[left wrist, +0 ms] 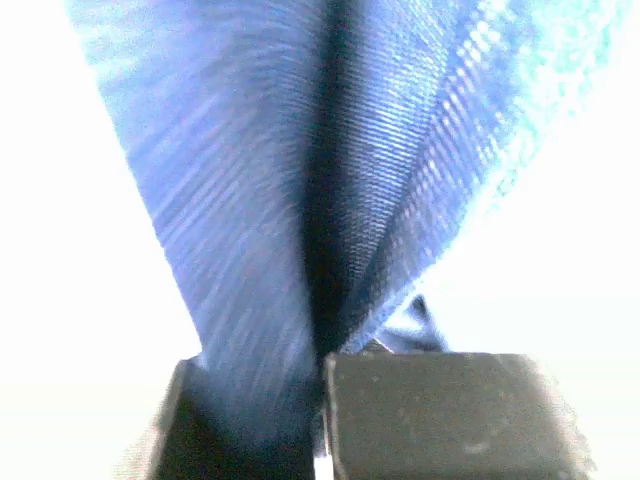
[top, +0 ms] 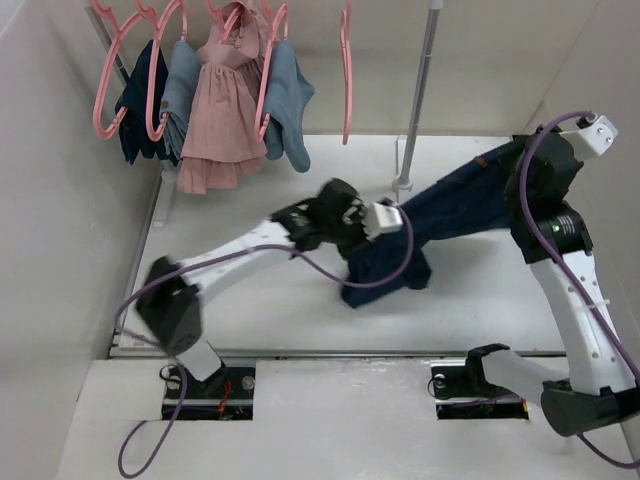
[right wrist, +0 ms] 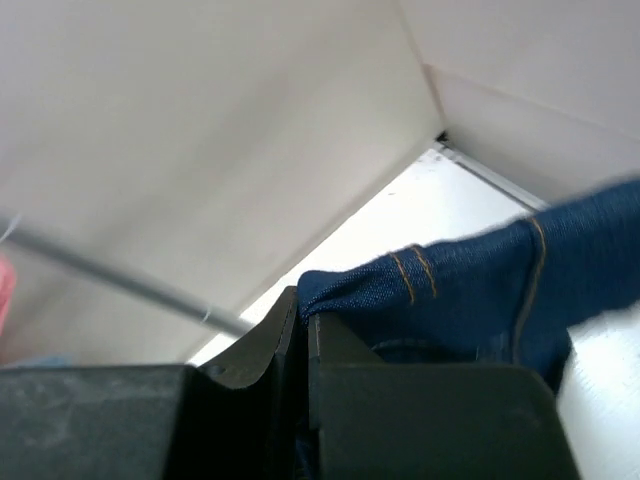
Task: Place the trousers on the hanger
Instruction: Flatten out the trousers at the center of the board.
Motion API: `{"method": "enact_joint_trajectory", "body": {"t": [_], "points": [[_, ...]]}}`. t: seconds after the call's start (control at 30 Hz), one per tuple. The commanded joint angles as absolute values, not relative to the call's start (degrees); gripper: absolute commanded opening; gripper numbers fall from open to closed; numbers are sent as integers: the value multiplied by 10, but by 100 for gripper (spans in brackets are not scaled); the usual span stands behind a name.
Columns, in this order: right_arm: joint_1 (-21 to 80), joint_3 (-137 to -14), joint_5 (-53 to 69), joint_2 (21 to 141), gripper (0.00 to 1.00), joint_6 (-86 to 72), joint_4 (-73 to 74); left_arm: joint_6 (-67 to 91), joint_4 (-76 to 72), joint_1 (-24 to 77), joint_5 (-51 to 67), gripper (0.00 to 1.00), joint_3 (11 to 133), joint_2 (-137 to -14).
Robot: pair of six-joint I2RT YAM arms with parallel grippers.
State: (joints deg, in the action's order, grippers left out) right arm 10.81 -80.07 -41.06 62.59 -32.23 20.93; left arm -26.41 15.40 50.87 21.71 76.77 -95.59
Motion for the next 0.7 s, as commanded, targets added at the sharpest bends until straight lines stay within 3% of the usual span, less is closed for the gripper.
{"method": "enact_joint_trajectory", "body": {"t": [0.0, 0.13, 0.2, 0.33, 0.5, 0.6, 0.67], "points": [[152, -816, -481, 565, 0, -266, 147, -346, 314, 451, 171, 0, 745, -782], [295, -830, -596, 546, 0, -259, 212, -379, 421, 396, 157, 0, 773, -672], [417, -858, -697, 546, 0, -259, 243, -396, 482, 379, 157, 0, 797, -633], [522, -889, -783, 578, 0, -281, 344, -422, 525, 355, 144, 0, 802, -553], [506, -875, -759, 567, 0, -296, 359, -453, 510, 342, 190, 0, 790, -592], [410, -867, -667, 599, 0, -296, 386, -481, 483, 315, 225, 0, 785, -678], [282, -856, -503, 629, 0, -296, 402, -524, 471, 296, 267, 0, 799, -728]]}}
